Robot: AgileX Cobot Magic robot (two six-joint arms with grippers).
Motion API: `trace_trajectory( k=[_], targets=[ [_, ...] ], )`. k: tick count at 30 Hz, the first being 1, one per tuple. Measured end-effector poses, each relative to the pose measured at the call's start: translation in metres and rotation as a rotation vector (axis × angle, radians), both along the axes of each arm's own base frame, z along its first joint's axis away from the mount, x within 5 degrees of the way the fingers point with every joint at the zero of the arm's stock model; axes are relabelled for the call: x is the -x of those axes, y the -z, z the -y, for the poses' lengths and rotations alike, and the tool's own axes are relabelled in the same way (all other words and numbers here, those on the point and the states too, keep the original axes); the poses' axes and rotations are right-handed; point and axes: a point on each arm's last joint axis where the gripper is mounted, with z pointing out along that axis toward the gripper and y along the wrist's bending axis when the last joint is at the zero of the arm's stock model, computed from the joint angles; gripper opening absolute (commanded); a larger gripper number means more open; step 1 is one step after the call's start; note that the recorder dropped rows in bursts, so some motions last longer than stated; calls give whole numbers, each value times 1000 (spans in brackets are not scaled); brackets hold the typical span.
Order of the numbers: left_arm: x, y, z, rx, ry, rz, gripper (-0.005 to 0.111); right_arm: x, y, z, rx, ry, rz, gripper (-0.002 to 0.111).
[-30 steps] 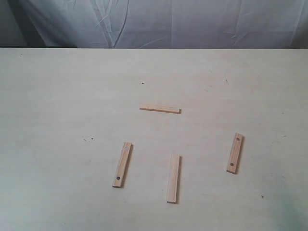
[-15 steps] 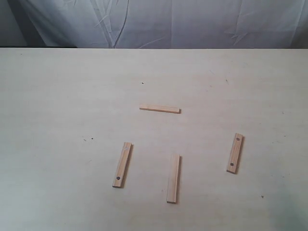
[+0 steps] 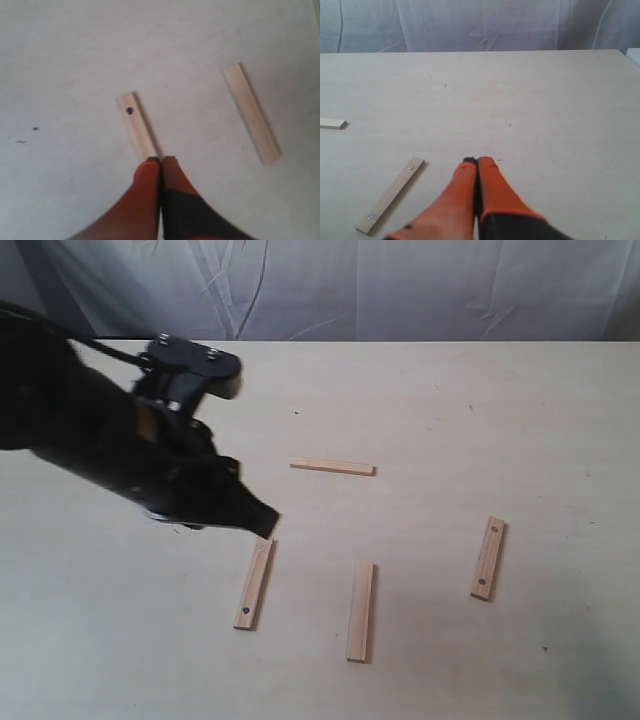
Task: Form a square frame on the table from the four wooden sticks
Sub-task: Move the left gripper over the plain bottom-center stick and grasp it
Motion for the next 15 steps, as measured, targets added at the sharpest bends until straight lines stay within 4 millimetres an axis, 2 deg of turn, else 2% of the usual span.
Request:
trace_trajectory(
  k=[8,11,15],
  targets=[
    [-23,41,70,13,5,-101,0,0,0,0,0,0,0,0],
    [-23,50,83,75,-34,-154,0,0,0,0,0,0,0,0],
    [-23,52,85,101,-58,-177,0,0,0,0,0,0,0,0]
  ],
)
